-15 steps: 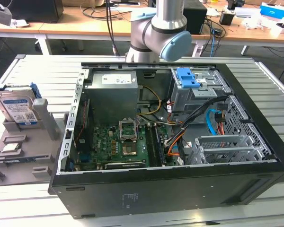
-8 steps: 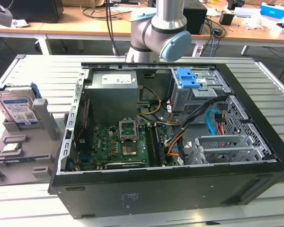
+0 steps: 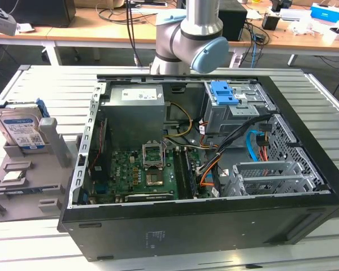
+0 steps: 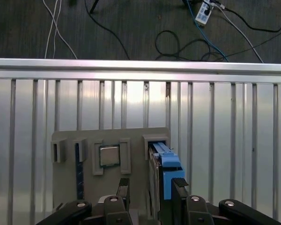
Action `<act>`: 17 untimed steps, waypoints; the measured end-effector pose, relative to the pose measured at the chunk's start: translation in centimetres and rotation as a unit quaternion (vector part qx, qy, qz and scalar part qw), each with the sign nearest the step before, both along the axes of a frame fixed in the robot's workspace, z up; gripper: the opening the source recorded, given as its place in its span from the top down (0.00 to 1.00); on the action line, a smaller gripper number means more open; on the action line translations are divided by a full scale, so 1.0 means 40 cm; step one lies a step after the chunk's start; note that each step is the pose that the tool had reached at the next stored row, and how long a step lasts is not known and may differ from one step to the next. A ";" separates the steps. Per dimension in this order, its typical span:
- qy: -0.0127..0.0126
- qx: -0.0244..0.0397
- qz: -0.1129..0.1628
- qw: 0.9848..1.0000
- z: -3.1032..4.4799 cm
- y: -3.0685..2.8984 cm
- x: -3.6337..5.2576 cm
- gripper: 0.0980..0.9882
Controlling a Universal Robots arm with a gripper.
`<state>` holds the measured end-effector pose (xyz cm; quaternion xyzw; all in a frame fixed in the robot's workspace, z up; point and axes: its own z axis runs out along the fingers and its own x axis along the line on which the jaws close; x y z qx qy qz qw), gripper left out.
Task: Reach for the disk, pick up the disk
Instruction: 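Pick up the disk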
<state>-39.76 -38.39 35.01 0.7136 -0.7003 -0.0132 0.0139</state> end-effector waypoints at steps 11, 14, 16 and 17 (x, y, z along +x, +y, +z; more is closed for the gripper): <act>0.000 -0.001 0.001 1.000 -0.052 0.052 0.011 0.57; 0.000 -0.001 0.001 1.000 -0.069 0.053 0.011 0.57; 0.000 -0.001 0.001 1.000 -0.074 0.053 0.011 0.57; 0.000 -0.001 0.001 1.000 -0.078 0.053 0.011 0.57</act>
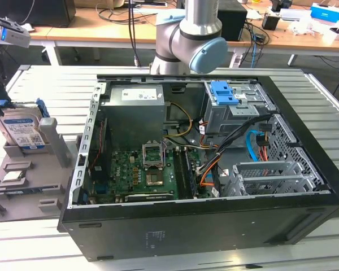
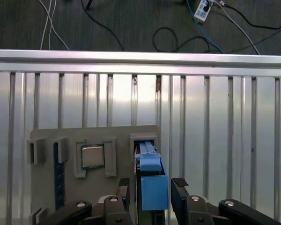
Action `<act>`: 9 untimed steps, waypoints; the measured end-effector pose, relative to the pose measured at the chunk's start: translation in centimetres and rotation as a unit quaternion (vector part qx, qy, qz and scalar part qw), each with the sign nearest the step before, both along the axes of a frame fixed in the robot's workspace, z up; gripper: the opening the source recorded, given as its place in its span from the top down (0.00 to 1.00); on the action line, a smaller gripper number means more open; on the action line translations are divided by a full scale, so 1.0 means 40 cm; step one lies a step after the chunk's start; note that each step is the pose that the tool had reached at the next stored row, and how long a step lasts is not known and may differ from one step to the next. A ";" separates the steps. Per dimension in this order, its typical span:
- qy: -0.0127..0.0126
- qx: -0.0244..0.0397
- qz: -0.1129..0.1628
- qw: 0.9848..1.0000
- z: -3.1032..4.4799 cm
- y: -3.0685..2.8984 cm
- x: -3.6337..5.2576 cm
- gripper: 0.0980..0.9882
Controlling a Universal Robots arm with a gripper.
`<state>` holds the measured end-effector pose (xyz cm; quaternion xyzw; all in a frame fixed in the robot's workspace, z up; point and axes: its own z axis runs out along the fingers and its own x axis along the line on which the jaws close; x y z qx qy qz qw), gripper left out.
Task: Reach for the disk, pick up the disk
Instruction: 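Pick up the disk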
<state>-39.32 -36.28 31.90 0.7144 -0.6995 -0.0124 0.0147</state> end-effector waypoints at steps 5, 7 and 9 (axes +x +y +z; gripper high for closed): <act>0.000 0.000 0.000 1.000 -0.017 0.000 0.000 0.57; 0.000 0.000 0.000 1.000 -0.020 0.000 0.000 0.57; 0.000 0.000 0.000 1.000 -0.023 0.000 0.000 0.57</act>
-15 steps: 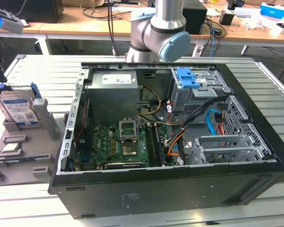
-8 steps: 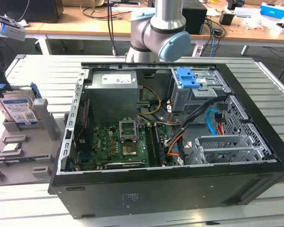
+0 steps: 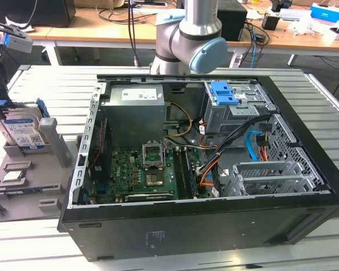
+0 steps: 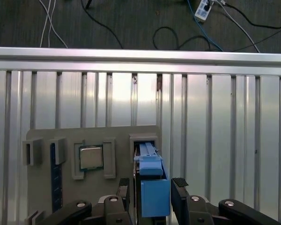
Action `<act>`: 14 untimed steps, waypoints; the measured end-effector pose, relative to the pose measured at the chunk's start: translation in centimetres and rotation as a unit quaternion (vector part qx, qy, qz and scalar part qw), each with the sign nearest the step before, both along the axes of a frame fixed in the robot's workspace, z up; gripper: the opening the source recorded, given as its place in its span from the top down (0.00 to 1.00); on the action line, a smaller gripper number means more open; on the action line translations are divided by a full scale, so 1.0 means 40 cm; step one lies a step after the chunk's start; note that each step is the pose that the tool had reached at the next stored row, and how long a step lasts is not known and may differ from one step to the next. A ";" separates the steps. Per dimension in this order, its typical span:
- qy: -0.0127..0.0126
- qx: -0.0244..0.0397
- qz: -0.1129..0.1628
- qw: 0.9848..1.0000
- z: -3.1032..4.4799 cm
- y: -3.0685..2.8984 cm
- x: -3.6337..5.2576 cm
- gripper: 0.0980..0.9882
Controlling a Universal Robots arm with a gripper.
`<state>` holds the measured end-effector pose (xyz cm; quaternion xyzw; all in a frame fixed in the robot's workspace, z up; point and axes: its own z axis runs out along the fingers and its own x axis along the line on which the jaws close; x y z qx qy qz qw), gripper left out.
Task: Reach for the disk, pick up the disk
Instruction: 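Pick up the disk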
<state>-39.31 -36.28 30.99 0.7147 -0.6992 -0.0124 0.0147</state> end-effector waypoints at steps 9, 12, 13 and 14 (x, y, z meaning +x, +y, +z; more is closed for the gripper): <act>0.000 0.000 0.000 1.000 -0.012 0.000 0.000 0.57; 0.000 0.000 0.000 1.000 -0.016 0.000 0.000 0.57; 0.000 0.000 0.000 1.000 -0.018 0.000 0.000 0.57; 0.000 0.000 0.000 1.000 -0.020 0.000 0.000 0.57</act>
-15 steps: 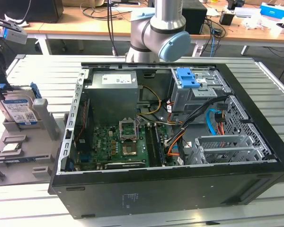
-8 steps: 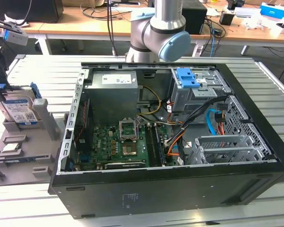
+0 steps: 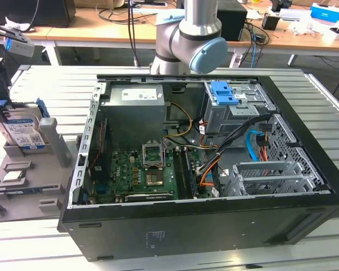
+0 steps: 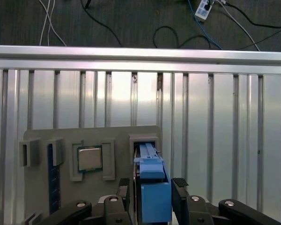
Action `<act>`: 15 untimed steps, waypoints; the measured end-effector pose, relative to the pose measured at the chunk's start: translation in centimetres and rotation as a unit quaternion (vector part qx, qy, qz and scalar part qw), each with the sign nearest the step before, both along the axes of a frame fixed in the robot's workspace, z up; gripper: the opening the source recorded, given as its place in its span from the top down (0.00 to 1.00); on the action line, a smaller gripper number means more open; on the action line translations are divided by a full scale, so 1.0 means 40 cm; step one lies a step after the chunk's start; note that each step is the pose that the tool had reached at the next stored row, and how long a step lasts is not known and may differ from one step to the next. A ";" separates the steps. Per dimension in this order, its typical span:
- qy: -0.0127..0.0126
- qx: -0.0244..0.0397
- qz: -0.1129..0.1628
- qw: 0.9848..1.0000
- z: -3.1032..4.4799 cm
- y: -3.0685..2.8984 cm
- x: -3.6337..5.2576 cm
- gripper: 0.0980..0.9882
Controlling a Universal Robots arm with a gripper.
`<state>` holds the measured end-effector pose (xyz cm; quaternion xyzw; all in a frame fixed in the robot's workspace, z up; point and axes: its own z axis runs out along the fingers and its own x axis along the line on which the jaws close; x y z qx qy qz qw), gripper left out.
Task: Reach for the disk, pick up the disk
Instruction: 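Pick up the disk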
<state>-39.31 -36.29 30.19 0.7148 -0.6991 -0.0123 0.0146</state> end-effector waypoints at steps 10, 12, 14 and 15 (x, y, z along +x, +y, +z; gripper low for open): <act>0.000 0.000 0.000 1.000 -0.018 0.000 0.000 0.57; 0.000 0.000 0.000 1.000 -0.022 0.000 0.000 0.57; 0.000 0.000 0.000 1.000 -0.025 0.000 0.000 0.57; 0.000 0.000 0.000 1.000 -0.026 0.000 0.000 0.57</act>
